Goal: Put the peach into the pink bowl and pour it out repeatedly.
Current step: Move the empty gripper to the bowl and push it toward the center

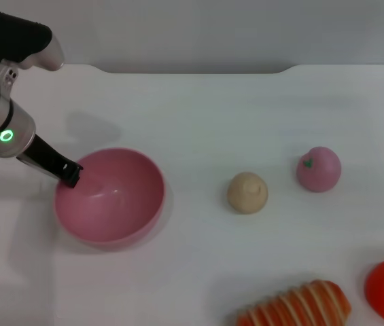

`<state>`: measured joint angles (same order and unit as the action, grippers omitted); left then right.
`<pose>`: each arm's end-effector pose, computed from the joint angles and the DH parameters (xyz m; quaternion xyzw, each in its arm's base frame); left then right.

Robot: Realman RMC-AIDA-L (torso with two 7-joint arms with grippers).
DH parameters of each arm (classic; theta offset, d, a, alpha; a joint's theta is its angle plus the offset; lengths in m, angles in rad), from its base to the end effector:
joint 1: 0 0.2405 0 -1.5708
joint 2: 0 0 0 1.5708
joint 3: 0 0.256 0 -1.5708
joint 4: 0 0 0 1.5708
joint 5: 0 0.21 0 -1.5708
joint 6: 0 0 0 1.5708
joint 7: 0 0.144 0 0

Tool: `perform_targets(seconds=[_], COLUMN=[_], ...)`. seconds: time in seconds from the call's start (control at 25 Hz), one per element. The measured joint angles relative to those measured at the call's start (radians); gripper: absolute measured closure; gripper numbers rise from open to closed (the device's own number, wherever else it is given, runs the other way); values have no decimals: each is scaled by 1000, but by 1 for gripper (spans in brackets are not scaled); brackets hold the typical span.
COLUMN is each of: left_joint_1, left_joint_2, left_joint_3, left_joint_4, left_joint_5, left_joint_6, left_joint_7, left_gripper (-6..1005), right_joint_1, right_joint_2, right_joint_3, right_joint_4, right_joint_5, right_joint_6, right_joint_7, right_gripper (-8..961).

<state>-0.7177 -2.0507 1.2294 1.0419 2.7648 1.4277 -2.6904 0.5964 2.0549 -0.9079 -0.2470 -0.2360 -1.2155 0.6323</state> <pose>-0.2300 0.3894 0.0112 -0.8375 -0.4489 0.2019 0.2373 0.2889 0.4014 0.1009 -0.5291 0.2434 0.5279 0.6181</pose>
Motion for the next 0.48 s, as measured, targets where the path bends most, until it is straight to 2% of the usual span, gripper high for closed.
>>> perform_targets(seconds=[0.04, 0.08, 0.12, 0.2, 0.24, 0.28, 0.32, 0.4, 0.48], left_joint_1=[2, 5, 6, 9, 12, 14, 15, 17, 18], left_joint_2=[0, 0, -1, -2, -3, -2, -2, -2, -2], left_joint_3=[1, 4, 5, 5, 5, 5, 6, 6, 4], left_joint_4=[0, 1, 1, 3, 4, 4, 5, 9, 22], left_joint_5=[0, 0, 0, 0, -1, -1, -1, -1, 0], left_joint_6=[0, 0, 0, -5, -8, -11, -14, -21, -30], left_joint_7=[0, -1, -1, 0, 0, 1, 2, 6, 11], left_gripper=[937, 941, 945, 949, 948, 948, 947, 947, 948], right_joint_1=[-20, -54, -54, -76, -76, -62, -62, 11, 100], right_joint_2=[-12, -45, -45, -87, -134, -157, -157, -188, -203], right_joint_3=[-14, -36, -36, -42, -34, -22, -22, 25, 48], right_joint_4=[-42, -136, -136, -252, -384, -459, -459, -594, -649], right_joint_5=[-58, -195, -195, -408, -658, -816, -816, -1135, -1438], right_joint_6=[-2, -11, -11, -38, -68, -84, -84, -141, -238], right_joint_7=[127, 376, 376, 628, 839, 966, 966, 1229, 1408], right_gripper=[395, 395, 395, 395, 395, 395, 395, 396, 396])
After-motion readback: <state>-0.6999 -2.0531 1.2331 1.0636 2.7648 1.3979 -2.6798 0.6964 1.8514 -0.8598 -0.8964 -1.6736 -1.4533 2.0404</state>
